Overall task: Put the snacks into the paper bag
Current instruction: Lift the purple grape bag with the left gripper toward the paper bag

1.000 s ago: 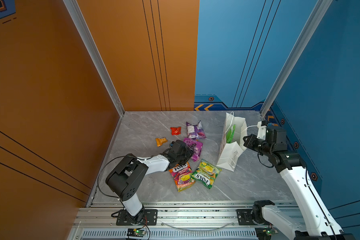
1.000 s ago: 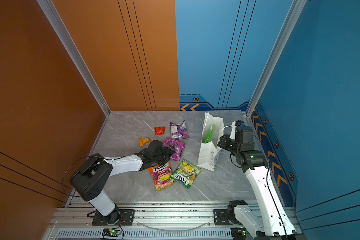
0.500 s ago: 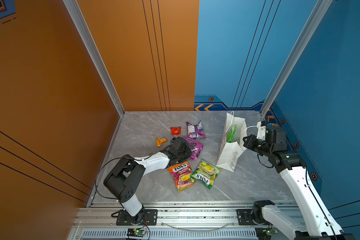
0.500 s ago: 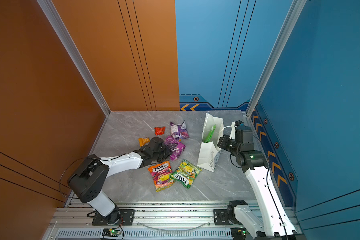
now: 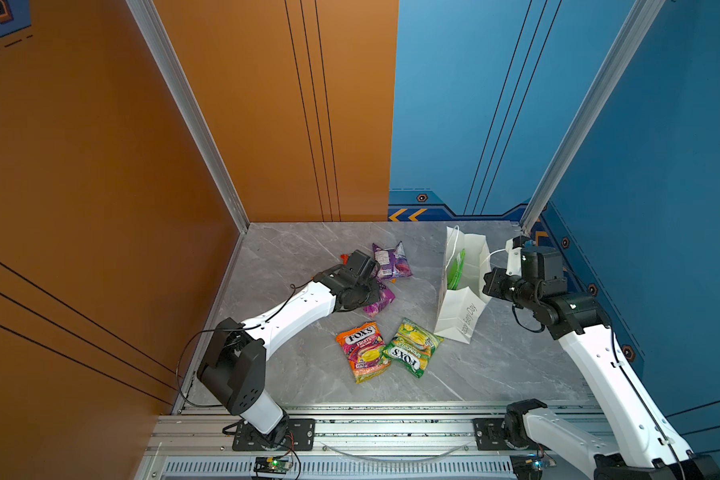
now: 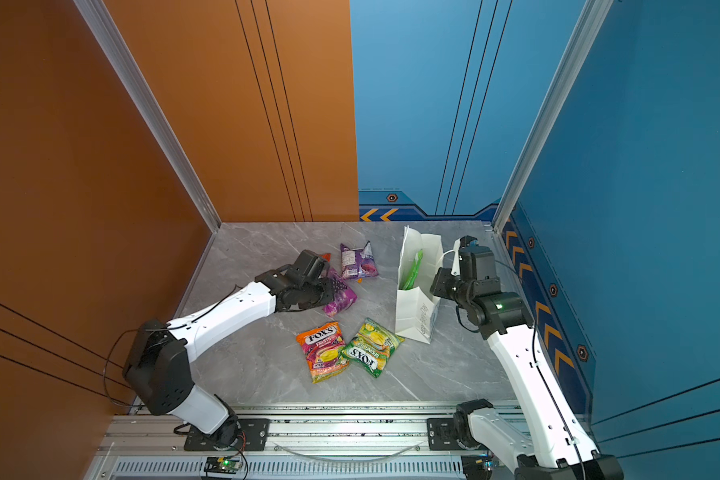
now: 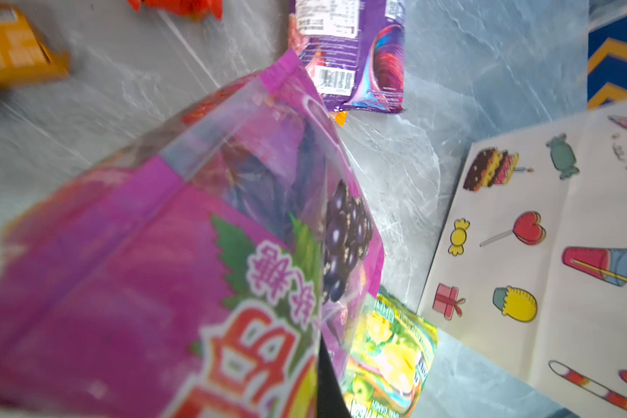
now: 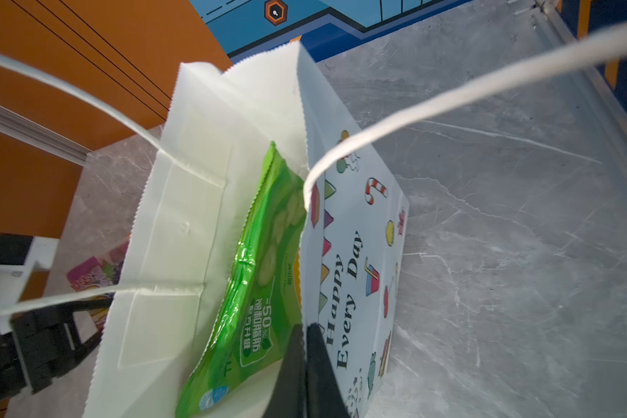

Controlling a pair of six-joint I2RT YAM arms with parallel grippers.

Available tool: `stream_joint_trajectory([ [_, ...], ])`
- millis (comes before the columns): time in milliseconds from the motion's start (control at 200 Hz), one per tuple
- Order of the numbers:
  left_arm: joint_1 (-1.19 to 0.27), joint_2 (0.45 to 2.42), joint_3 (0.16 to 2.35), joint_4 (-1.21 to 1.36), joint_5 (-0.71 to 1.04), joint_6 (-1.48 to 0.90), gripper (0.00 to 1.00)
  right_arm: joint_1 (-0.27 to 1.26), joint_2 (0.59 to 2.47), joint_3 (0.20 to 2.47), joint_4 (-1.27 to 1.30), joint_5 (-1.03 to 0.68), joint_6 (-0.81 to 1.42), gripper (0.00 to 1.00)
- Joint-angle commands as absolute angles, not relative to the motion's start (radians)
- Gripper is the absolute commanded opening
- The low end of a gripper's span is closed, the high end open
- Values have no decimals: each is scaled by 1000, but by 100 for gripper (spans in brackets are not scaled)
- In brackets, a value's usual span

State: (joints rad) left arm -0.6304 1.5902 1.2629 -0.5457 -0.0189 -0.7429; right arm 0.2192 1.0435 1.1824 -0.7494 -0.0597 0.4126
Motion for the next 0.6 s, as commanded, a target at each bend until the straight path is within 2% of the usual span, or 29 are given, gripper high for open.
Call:
stream_joint_trajectory([
  [0,-634,1548,1338,-627,-50,-615,0,268,1089,1260,-846,57,327,0],
  [340,-599,1417,1368,-689,-32,-586,0,457,1238,1371,-893,176,268,0],
  [591,-560,1376,1456,-747,19,-571,0,499,1315,1495,-934,250,268,0],
])
